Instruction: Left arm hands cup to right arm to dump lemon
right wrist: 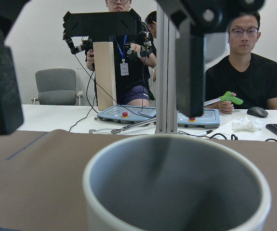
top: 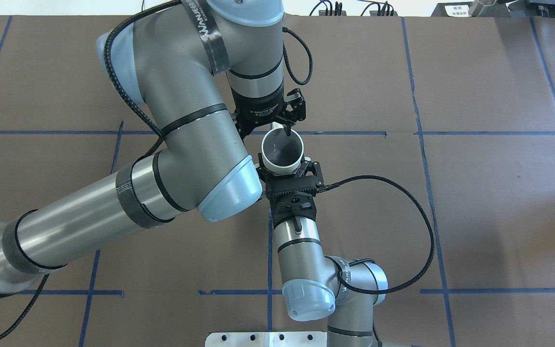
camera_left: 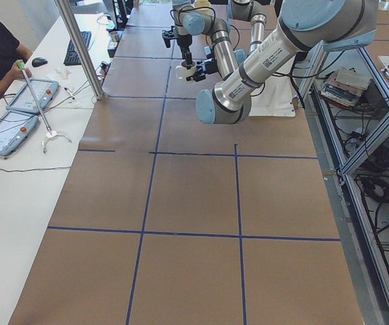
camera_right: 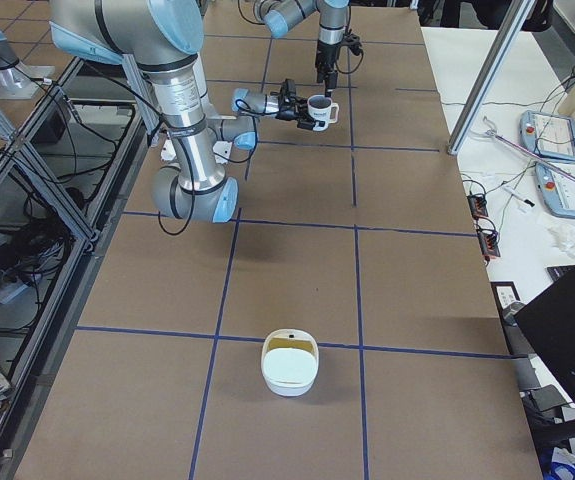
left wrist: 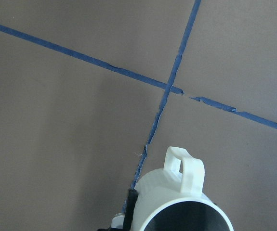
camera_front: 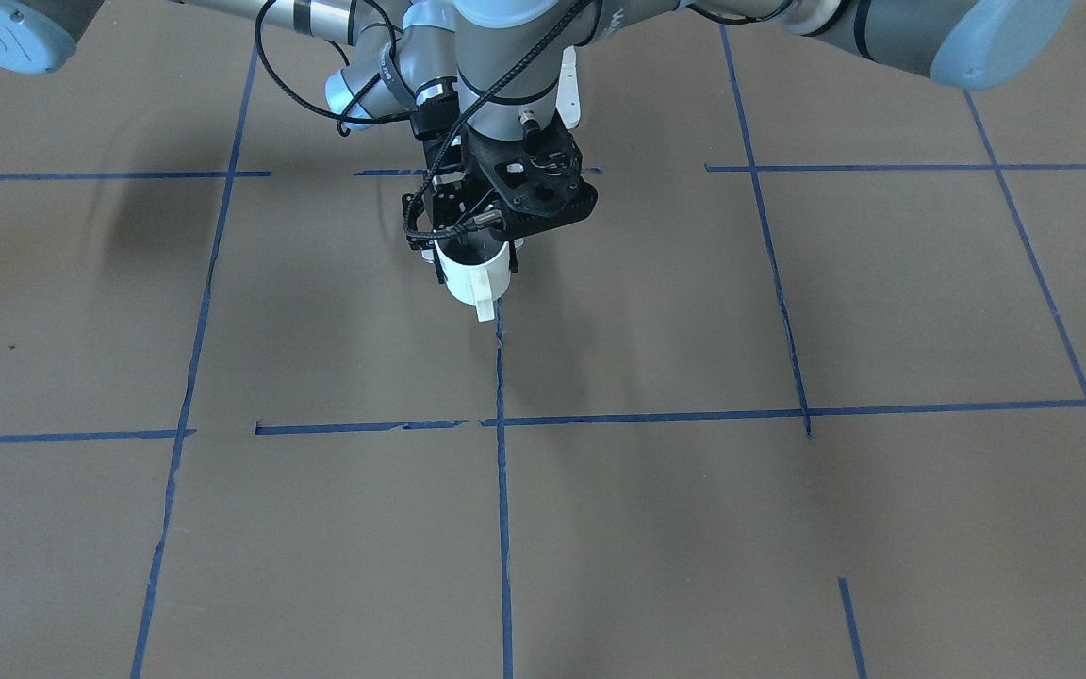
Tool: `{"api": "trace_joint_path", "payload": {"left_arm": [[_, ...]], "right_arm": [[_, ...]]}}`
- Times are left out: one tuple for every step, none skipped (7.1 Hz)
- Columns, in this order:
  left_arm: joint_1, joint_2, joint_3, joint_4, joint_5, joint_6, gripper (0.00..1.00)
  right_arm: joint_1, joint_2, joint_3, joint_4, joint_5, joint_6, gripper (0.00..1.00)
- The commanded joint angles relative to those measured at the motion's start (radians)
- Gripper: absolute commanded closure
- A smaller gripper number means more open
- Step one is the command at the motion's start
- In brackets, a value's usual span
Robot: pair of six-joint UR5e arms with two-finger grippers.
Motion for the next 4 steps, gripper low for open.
{"api": "trace_joint_path", "payload": {"left_arm": [[0.004, 0.006, -0.001, 0.001, 0.0, 0.001, 0.18], [0.004, 0.006, -0.001, 0.001, 0.0, 0.001, 0.24], [0.006, 0.006, -0.001, 0.001, 0.0, 0.001, 0.29], [0.007, 0.014, -0.004, 0.001, 0.003, 0.001, 0.36]], "right_arm": [[0.0, -0.001, 0.004, 0.0, 0.0, -0.001, 0.93], [0.0, 0.001, 0.009, 0.001, 0.0, -0.001, 0.93], [0.0, 0.005, 0.015, 0.001, -0.003, -0.017, 0.92], [0.0, 0.028, 0.014, 0.001, -0.003, -0.051, 0.92]]}}
